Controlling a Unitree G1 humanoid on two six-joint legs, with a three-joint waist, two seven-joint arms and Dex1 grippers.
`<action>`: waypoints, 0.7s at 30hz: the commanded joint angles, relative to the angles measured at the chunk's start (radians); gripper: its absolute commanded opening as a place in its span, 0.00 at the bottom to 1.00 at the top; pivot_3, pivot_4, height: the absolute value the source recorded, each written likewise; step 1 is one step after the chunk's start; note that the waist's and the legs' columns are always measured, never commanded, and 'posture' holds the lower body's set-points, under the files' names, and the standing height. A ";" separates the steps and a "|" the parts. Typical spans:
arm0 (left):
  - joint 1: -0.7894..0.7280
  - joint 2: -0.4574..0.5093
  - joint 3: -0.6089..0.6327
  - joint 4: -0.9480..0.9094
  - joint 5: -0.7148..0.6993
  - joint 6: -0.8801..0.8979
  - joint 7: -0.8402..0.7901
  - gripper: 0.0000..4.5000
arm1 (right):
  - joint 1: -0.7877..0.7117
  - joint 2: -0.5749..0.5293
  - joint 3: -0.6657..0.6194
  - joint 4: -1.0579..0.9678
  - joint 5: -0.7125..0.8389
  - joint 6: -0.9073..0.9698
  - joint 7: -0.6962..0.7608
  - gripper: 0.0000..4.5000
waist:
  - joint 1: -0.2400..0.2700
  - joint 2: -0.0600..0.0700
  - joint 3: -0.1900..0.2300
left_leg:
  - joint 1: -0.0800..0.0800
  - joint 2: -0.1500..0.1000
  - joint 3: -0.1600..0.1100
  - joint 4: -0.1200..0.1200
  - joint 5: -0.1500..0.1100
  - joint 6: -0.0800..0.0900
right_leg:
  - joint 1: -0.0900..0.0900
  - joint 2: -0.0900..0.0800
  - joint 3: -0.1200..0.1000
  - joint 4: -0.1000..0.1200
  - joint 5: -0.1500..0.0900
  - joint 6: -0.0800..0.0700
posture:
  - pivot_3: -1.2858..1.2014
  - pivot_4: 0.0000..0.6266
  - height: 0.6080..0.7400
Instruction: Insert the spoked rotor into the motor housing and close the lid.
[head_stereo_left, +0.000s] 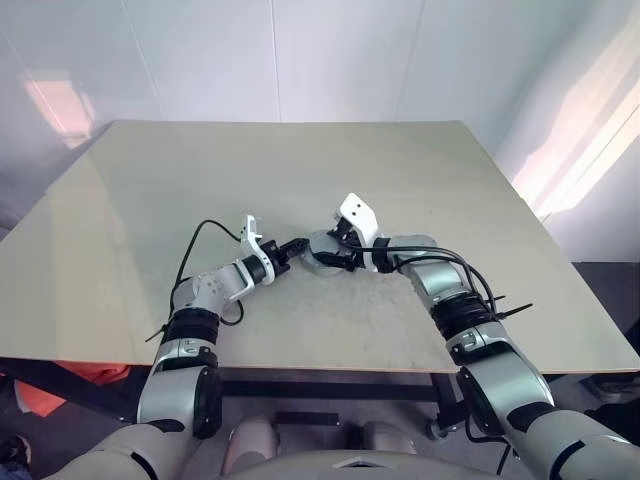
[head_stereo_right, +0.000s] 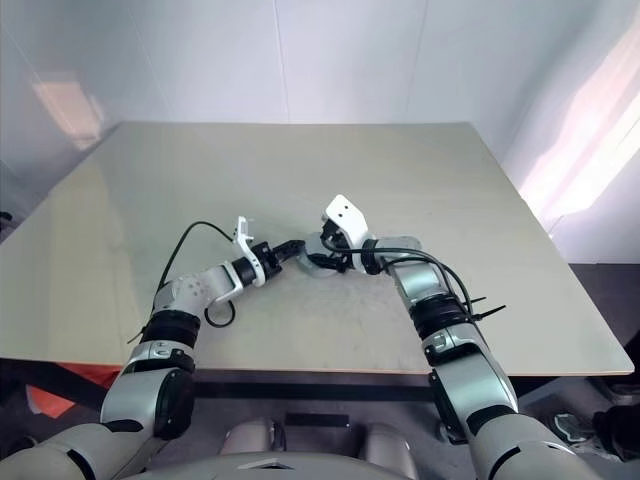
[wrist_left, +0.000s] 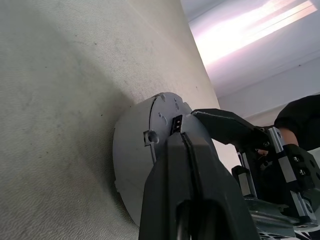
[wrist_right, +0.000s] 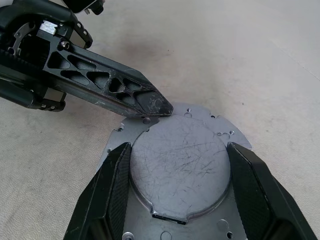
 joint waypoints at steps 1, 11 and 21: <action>0.031 0.005 -0.037 0.022 0.037 0.041 0.007 0.00 | 0.017 -0.002 0.017 0.024 -0.014 0.029 0.009 0.65 | 0.000 0.000 0.000 | 0.000 0.000 0.000 0.000 0.000 0.000 | 0.000 0.000 0.000 0.000 0.000 0.000 | 0.52 0.00 1.00; 0.044 0.006 -0.035 -0.028 0.022 0.076 -0.027 0.00 | 0.012 -0.036 -0.045 -0.137 0.035 0.067 0.008 0.99 | 0.010 0.000 0.000 | -0.006 -0.001 0.000 -0.009 0.000 0.000 | -0.005 0.000 0.000 -0.002 0.000 -0.001 | 0.52 0.00 1.00; 0.036 0.005 -0.038 -0.020 0.025 0.077 -0.048 0.00 | 0.023 -0.068 -0.186 -0.333 0.195 0.279 -0.009 0.99 | 0.028 0.000 0.001 | -0.016 -0.002 0.000 -0.008 -0.002 0.002 | -0.014 0.000 0.000 -0.001 0.005 -0.009 | 0.52 0.00 1.00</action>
